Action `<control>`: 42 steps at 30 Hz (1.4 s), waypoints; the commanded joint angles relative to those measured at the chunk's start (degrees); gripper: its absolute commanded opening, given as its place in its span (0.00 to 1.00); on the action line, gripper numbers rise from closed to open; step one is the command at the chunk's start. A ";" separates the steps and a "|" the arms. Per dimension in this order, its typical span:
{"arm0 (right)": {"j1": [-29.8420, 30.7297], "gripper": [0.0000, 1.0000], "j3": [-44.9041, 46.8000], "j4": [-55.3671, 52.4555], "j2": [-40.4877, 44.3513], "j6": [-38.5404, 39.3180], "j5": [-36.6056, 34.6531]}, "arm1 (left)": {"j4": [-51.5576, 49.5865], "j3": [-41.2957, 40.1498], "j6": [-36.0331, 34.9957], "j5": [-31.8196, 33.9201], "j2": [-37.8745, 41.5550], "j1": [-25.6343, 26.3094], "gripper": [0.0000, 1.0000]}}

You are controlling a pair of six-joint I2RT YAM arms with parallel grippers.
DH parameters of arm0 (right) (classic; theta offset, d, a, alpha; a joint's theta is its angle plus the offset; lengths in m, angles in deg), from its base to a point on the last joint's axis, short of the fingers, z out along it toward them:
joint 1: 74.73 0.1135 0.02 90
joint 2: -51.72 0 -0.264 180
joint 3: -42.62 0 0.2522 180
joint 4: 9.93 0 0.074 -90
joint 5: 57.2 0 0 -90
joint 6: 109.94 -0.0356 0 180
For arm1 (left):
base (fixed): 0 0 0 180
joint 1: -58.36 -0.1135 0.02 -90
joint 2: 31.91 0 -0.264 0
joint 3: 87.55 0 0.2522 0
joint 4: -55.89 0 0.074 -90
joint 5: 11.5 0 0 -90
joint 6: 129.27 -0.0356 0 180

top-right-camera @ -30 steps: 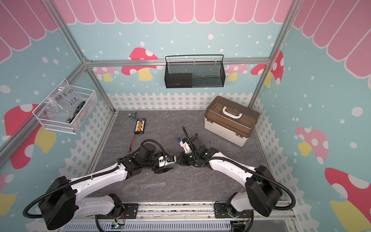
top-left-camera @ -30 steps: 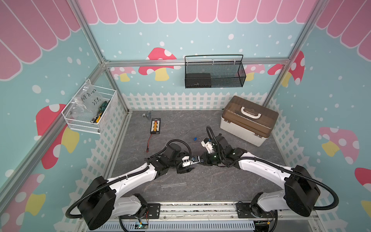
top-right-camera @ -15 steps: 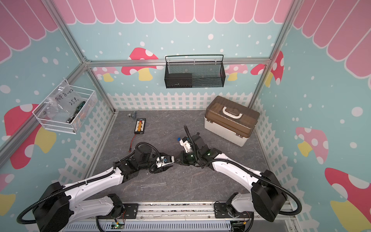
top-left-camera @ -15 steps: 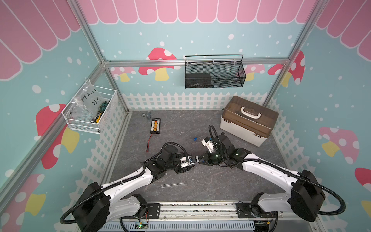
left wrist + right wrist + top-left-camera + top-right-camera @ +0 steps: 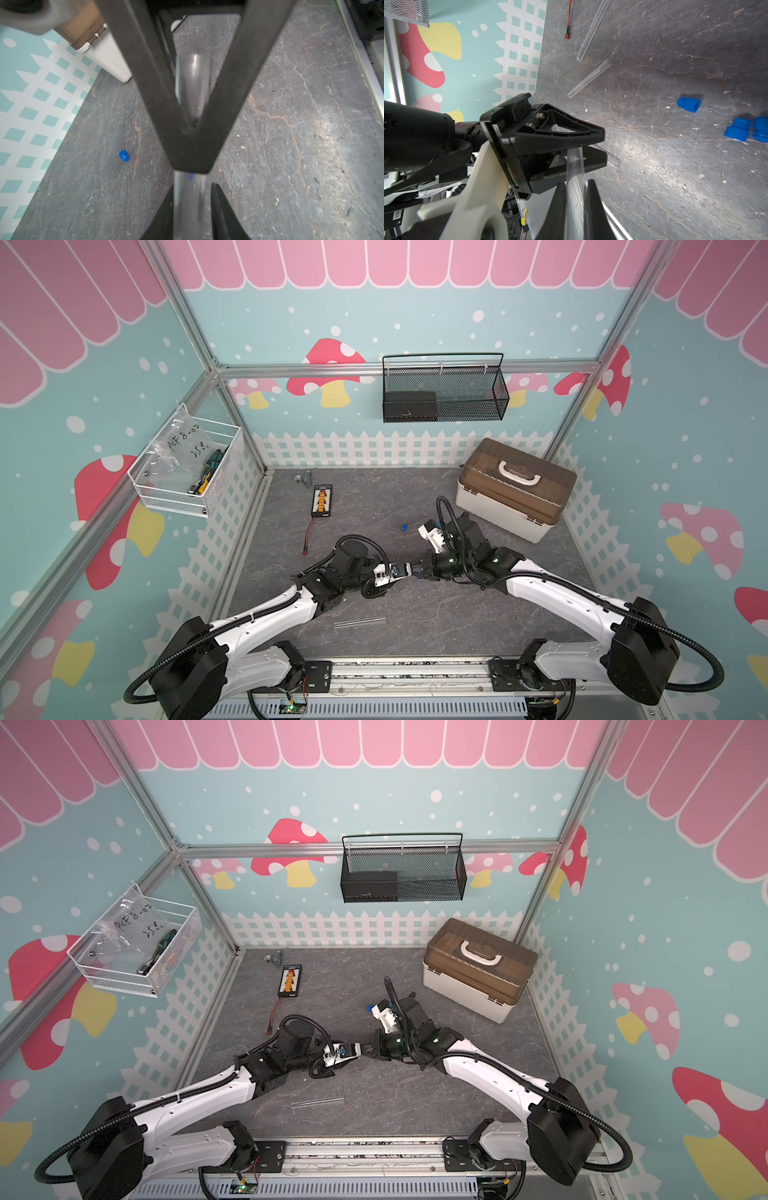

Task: Insert stoppers into test tubes
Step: Pick up the test tube at the center of the board, then pick up the stopper from the center of the board.

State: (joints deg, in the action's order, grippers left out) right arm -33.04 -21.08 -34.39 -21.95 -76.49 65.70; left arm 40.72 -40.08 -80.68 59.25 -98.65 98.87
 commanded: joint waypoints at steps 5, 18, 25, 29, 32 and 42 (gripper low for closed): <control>0.32 0.05 0.00 0.59 0.94 -1.28 -0.43 | -0.90 -0.39 -1.79 -0.93 1.55 -0.26 0.24; 0.32 0.25 -1.84 0.64 1.28 0.04 -1.13 | -3.07 0.50 -2.15 -0.78 2.05 0.62 0.10; -0.92 0.49 -4.34 0.28 4.44 2.77 -2.50 | -9.97 6.29 0.20 3.73 0.13 0.62 0.00; -3.76 0.50 -5.44 -4.17 6.71 7.42 -5.64 | -10.69 7.23 3.66 5.57 0.03 0.40 0.00; -7.86 0.47 -6.58 -10.51 8.34 15.48 -10.55 | -12.07 8.41 6.52 6.73 -0.36 -0.74 0.00; -10.49 0.43 -13.46 -20.85 0.36 63.49 -31.15 | -13.36 11.84 13.55 5.82 -1.38 -11.06 0.00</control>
State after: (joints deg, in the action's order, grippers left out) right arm -43.62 -32.90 -51.51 -18.76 -32.91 39.34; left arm 27.85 -29.37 -69.49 65.24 -100.49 88.84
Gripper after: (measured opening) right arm 0.429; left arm 0.177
